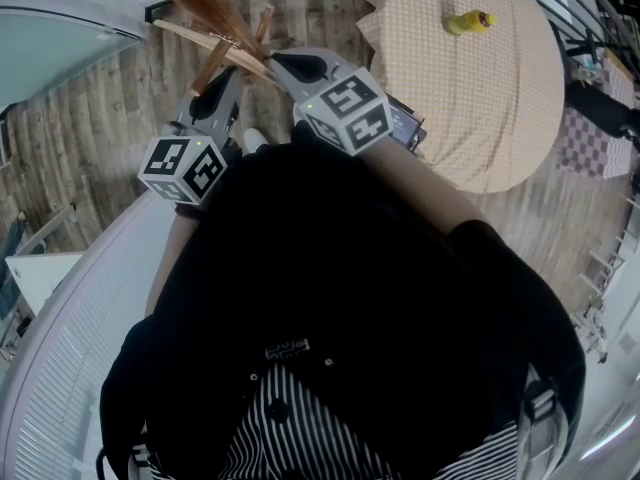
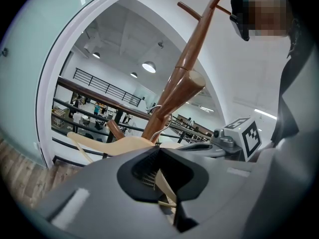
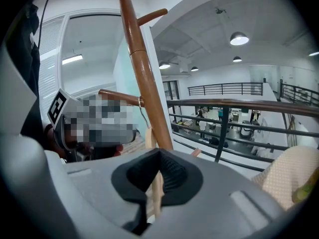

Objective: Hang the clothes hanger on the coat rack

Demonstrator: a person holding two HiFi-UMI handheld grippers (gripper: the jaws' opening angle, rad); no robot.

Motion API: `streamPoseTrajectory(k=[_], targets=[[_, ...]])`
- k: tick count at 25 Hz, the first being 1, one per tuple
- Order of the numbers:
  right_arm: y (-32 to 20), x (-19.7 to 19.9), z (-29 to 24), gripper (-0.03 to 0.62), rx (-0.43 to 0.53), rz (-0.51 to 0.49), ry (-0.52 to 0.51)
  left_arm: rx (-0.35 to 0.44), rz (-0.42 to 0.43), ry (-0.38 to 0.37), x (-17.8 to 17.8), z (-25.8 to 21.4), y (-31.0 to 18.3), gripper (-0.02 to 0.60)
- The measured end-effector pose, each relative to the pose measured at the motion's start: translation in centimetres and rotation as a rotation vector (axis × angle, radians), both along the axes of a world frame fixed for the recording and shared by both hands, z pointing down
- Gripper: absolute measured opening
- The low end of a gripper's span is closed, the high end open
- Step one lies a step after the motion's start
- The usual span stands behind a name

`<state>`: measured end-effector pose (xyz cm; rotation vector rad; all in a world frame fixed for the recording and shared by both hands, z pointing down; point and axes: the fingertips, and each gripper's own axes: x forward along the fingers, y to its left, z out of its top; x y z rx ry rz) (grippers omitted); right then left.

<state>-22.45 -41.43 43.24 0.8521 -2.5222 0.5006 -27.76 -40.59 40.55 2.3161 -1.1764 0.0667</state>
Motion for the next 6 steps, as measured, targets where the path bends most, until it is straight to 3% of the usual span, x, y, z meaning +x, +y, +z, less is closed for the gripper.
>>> streamPoseTrajectory(k=[6], targets=[[0.15, -0.09, 0.02, 0.002, -0.005, -0.004, 0.004, 0.002, -0.002, 0.000, -0.21, -0.12, 0.13, 0.000]])
